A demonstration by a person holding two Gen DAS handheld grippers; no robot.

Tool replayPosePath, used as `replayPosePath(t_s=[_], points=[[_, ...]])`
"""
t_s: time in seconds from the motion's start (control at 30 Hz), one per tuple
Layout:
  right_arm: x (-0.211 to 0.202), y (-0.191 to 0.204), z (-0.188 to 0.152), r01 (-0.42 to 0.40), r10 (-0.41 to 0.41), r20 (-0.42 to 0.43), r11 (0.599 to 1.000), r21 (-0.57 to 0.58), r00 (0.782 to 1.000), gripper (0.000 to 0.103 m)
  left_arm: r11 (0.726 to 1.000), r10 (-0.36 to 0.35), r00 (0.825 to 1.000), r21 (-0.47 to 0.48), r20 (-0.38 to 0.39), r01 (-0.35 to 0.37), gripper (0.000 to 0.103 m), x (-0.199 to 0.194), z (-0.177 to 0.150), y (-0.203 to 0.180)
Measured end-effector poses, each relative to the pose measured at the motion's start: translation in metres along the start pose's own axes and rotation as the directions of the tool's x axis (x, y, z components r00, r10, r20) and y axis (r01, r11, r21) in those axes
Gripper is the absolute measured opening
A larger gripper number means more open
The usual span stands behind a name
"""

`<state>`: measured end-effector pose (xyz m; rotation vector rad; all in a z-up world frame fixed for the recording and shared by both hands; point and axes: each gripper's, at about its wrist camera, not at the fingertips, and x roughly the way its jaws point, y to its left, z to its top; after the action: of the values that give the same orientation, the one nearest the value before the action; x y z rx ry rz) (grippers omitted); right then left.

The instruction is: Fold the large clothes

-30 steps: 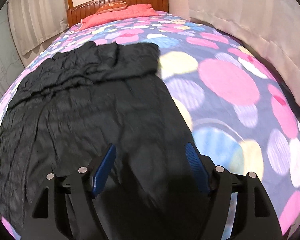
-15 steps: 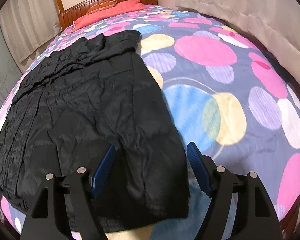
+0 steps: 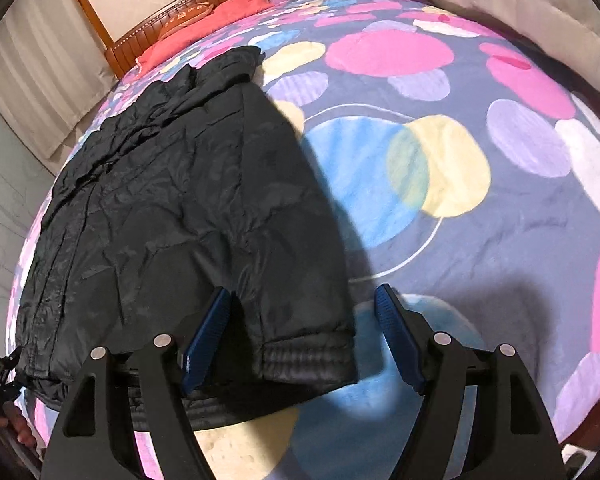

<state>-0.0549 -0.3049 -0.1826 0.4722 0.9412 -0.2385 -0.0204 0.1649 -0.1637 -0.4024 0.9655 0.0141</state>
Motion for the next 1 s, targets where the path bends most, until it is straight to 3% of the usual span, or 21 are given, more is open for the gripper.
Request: replayPosePath(t_s=[0.13, 0.43, 0.57, 0.7, 0.8, 0.9, 0.97, 1.0], points=[[0.000, 0.008, -0.002, -0.027, 0.027, -0.002, 0.999, -0.017, 1.000, 0.052, 1.000, 0.003, 1.000, 0.001, -0.008, -0.003, 0.073, 0.003, -0.004, -0.006], [-0.003, 0.015, -0.005, -0.045, 0.046, 0.012, 0.999, -0.027, 0.999, 0.033, 1.000, 0.010, 1.000, -0.010, 0.003, -0.010, 0.046, 0.000, -0.005, -0.004], [-0.002, 0.015, -0.005, -0.046, 0.046, 0.013, 0.999, -0.029, 0.999, 0.033, 1.000, 0.015, 1.000, -0.002, 0.003, -0.015, 0.047, -0.001, -0.006, -0.006], [-0.003, 0.013, -0.005, -0.054, 0.054, 0.016, 0.998, -0.016, 0.998, 0.037, 1.000, -0.012, 1.000, -0.019, -0.013, 0.011, 0.069, -0.001, -0.007, -0.005], [-0.003, 0.008, -0.005, -0.054, 0.054, 0.018, 0.998, 0.009, 0.998, 0.044, 1.000, -0.019, 0.999, -0.008, -0.026, 0.019, 0.073, -0.002, -0.010, -0.006], [0.000, 0.005, -0.006, -0.072, 0.072, 0.012, 0.997, 0.041, 0.997, 0.046, 0.999, -0.037, 0.999, -0.010, -0.030, 0.036, 0.070, -0.002, -0.013, -0.008], [-0.001, 0.007, -0.006, -0.076, 0.076, 0.007, 0.997, 0.026, 0.997, 0.047, 0.999, -0.034, 0.999, -0.014, -0.022, 0.033, 0.059, -0.003, -0.015, -0.009], [-0.002, 0.011, -0.006, -0.074, 0.074, 0.009, 0.997, 0.007, 0.997, 0.045, 0.999, -0.037, 0.999, -0.014, -0.016, 0.037, 0.049, -0.005, -0.015, -0.009]])
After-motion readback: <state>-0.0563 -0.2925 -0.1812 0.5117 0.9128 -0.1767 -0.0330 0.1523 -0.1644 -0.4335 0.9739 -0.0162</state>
